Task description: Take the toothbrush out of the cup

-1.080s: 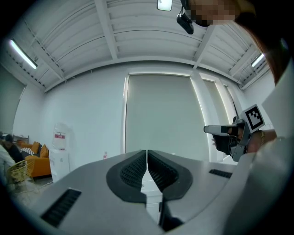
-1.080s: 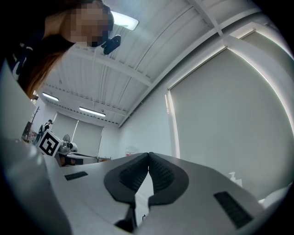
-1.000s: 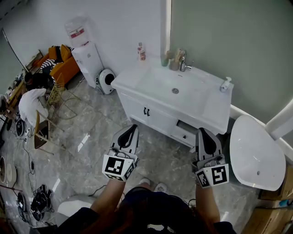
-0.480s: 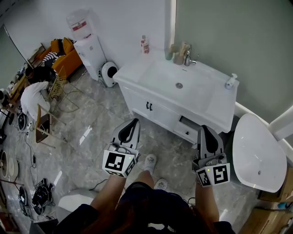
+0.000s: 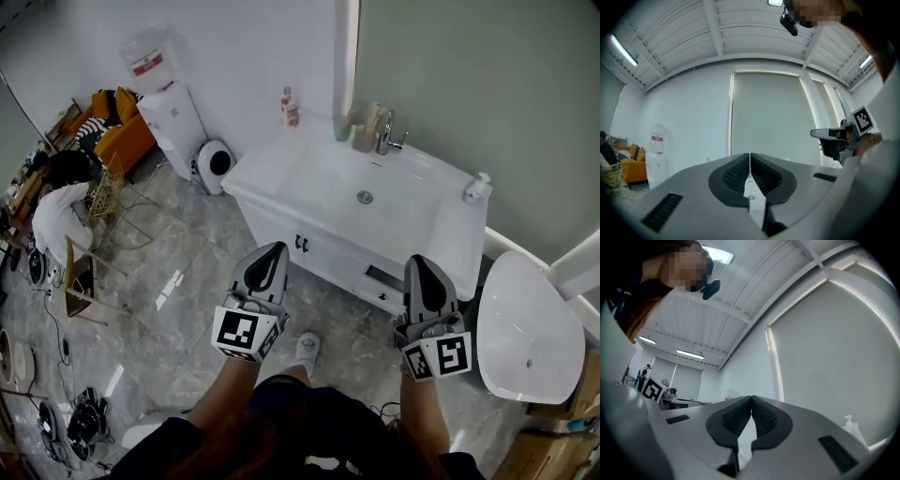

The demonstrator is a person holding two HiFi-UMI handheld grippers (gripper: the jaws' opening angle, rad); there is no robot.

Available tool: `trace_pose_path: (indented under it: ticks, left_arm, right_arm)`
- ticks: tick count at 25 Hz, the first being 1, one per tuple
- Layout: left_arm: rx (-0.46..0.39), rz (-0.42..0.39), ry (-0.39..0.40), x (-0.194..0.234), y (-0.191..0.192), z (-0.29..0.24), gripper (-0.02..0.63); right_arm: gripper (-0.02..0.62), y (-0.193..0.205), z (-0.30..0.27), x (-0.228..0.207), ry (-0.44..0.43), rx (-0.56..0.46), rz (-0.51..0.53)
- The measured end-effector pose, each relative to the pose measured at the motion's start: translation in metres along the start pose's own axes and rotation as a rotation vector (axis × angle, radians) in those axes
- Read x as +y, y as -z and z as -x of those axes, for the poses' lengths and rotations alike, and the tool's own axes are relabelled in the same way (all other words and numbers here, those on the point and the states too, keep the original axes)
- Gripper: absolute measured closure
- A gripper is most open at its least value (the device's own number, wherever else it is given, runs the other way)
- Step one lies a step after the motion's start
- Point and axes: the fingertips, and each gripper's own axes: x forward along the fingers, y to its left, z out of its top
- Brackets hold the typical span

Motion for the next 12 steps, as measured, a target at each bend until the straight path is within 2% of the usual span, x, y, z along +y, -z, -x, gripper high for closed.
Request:
trace_pose_path:
  ticks: [5, 12]
  left_arm:
    - [-0.029, -0.008, 0.029, 0.037, -0.012, -0.055, 0.581]
    - [-0.037, 0.000, 0.075, 0.080, -0.009, -0.114, 0.581]
  right_arm:
    - [0.580, -0.002, -0.058, -0.015, 0.021, -0.025, 0.022]
    - [0.580, 0.009, -0.117, -0.032, 0.062, -0.019, 0.035]
